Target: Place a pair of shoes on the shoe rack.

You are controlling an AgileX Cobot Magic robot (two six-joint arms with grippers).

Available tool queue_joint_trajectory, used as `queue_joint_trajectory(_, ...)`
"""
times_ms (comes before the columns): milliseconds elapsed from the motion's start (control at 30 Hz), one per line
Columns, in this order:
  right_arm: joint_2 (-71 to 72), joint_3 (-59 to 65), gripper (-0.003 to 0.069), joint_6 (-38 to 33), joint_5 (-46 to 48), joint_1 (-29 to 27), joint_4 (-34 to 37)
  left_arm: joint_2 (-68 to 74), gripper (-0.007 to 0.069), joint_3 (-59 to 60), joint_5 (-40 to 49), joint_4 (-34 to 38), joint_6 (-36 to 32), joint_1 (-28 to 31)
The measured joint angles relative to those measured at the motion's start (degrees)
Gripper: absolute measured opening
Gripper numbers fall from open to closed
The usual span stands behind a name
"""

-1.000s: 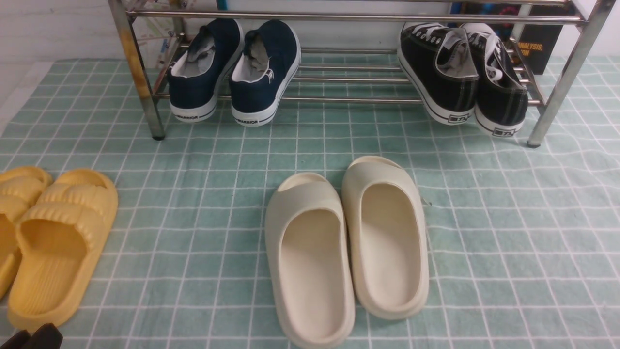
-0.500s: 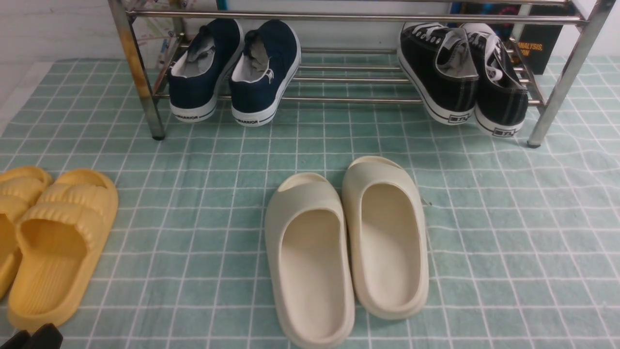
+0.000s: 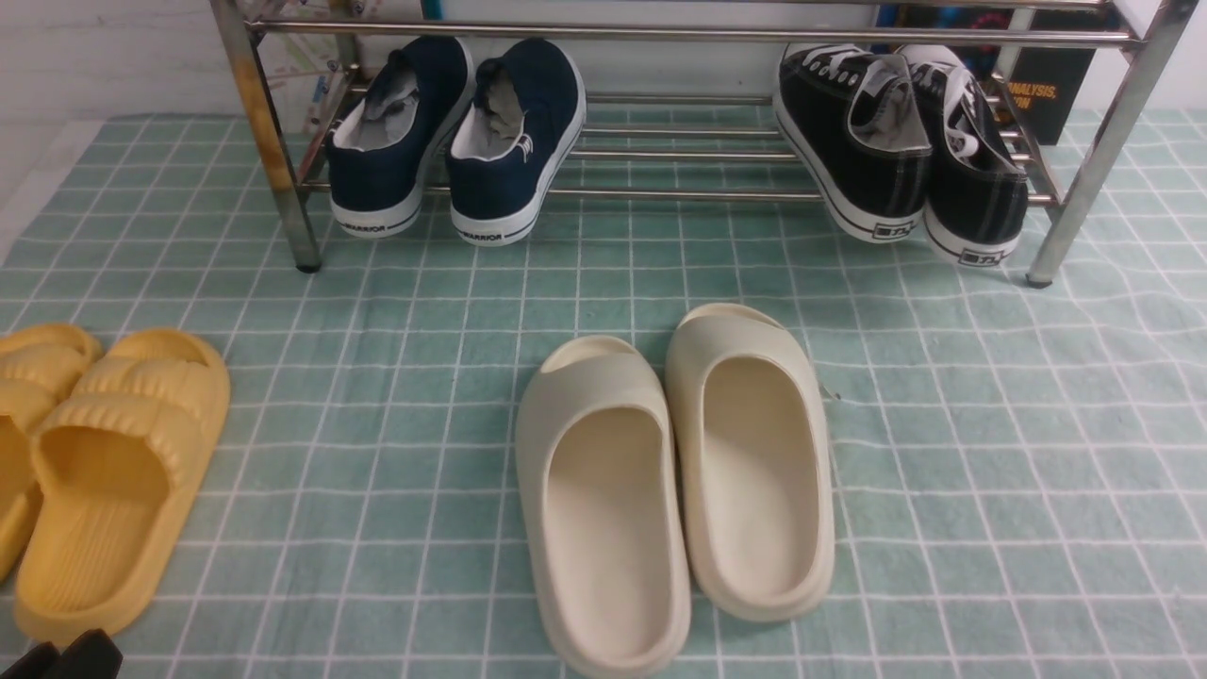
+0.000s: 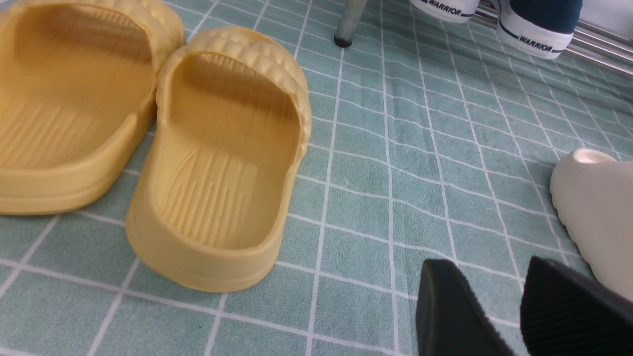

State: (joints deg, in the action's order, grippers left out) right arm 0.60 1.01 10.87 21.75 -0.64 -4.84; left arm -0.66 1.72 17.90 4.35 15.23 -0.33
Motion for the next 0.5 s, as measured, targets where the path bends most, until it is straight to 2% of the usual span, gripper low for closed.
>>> queue_joint_trajectory(500,0.00,0.00,0.0006,0.00,0.06,0.00,0.00,0.00,0.0240,0.00,0.00,0.00,0.00,0.00)
